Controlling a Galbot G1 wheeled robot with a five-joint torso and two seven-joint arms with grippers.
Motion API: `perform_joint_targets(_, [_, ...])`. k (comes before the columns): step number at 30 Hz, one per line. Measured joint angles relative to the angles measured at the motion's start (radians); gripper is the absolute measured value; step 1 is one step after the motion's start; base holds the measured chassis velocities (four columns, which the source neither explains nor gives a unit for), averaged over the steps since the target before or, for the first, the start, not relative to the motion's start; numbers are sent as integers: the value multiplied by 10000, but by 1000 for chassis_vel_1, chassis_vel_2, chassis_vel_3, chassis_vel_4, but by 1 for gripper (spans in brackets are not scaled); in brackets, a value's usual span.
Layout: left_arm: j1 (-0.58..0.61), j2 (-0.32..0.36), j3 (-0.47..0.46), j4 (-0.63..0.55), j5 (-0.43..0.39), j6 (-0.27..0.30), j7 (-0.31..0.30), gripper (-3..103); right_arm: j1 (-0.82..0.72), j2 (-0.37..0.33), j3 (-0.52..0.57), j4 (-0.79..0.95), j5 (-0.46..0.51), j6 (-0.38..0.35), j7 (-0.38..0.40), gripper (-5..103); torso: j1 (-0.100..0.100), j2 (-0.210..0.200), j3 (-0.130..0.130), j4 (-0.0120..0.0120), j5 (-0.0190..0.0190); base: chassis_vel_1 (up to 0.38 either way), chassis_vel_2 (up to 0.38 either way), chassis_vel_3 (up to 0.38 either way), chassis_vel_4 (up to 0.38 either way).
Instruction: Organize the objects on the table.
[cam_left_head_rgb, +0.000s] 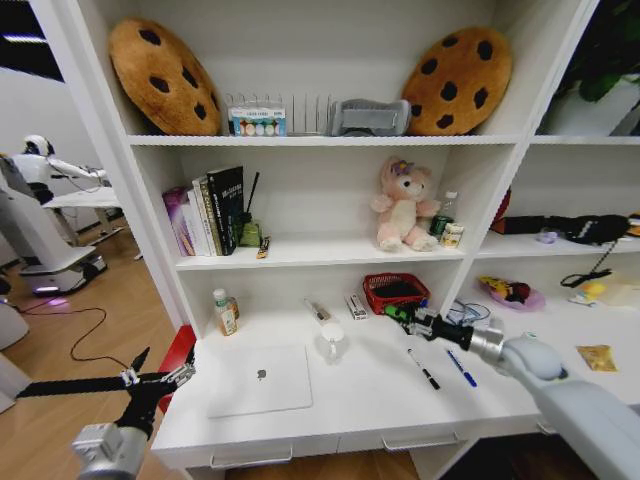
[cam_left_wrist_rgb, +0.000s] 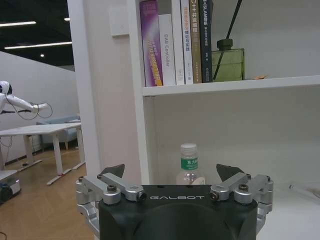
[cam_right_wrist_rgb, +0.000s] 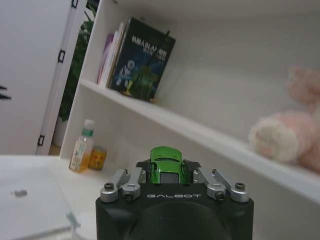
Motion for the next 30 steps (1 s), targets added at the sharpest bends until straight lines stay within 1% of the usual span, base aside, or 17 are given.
perform_joint_targets(3, [0, 1, 0, 0, 1, 0, -1, 100, 1353, -355, -722, 452, 1060, -697, 426, 35, -1, 0, 0, -3, 0, 0, 0, 0, 0])
perform_joint_targets(4, [0, 1, 0, 0, 1, 0, -1, 100, 1353, -355, -722, 452, 1060, -697, 426, 35, -1, 0, 0, -3, 0, 0, 0, 0, 0])
perform_joint_targets(7, [0, 0, 0, 0, 1, 0, 0, 100, 4318, -138, -3200, -201, 1510, -1162, 715, 35, 0, 0, 0, 3, 1, 0, 0, 0, 0])
perform_joint_targets(8, [0, 0, 0, 0, 1, 0, 0, 100, 4318, -138, -3200, -201, 1510, -1162, 715, 35, 0, 0, 0, 3, 1, 0, 0, 0, 0])
perform_joint_targets(9, [0, 0, 0, 0, 1, 0, -3, 100, 5199, 41, -4001, -555, 1512, -1232, 714, 35, -1, -1, 1, 0, 5, 0, 0, 0, 0])
perform_joint_targets(10, [0, 2, 0, 0, 1, 0, -3, 100, 5386, 83, -4159, -637, 1511, -1245, 711, 35, 0, -1, 1, 0, 5, 0, 0, 0, 0])
perform_joint_targets(11, [0, 1, -1, 1, 1, 0, -9, 100, 7040, 516, -5392, -1377, 1453, -1355, 645, 35, 2, -2, 3, 4, 9, 0, 0, 0, 0])
perform_joint_targets(12, [0, 1, -1, 1, 1, 0, -9, 100, 7040, 516, -5392, -1377, 1453, -1355, 645, 35, 2, -2, 3, 4, 9, 0, 0, 0, 0])
perform_joint_targets(13, [-1, 1, 1, 0, 1, 0, -2, 100, 7694, 767, -5896, -1764, 1403, -1397, 594, 35, 1, -1, 1, 0, -2, 0, 0, 0, 0])
perform_joint_targets(14, [0, 2, 0, 1, 2, 1, -3, 100, 9343, 1834, -7447, -3118, 1360, -1631, 370, 35, 2, -2, 3, 3, 7, 0, 0, 0, 0])
perform_joint_targets(18, [-1, 2, 0, 0, 2, 1, 1, 100, 9863, 2292, -7988, -3761, 1360, -1657, 291, 35, 2, -2, 3, 9, 8, 0, 0, 0, 0])
perform_joint_targets(20, [0, 2, 1, 1, 2, 1, 2, 100, 11031, 3298, -8945, -5415, 1170, -1662, -86, 35, 2, -2, 3, 4, 2, 0, 0, 0, 0])
perform_joint_targets(21, [0, 2, 1, 1, 2, 1, 2, 100, 11031, 3298, -8945, -5415, 1170, -1662, -86, 35, 2, -2, 3, 4, 2, 0, 0, 0, 0])
perform_joint_targets(23, [0, 2, 2, 1, 2, 1, -1, 100, 11995, 4094, -9737, -7005, 876, -1571, -424, 35, 2, -2, 2, 0, 2, 0, 0, 0, 0])
perform_joint_targets(24, [0, 2, 2, 1, 2, 1, -1, 100, 11995, 4094, -9737, -7005, 876, -1571, -424, 35, 2, -2, 2, 0, 2, 0, 0, 0, 0])
perform_joint_targets(25, [-1, 2, 1, 1, 2, 1, 0, 100, 12321, 4397, -10101, -7537, 825, -1645, -808, 35, 2, -2, 2, 0, 3, 0, 0, 0, 0])
perform_joint_targets(30, [0, 1, 1, 1, 2, 1, 0, 100, 12405, 4439, -10496, -7584, 654, -1810, -1482, 35, 0, -1, 0, -3, 4, 0, 0, 0, 0])
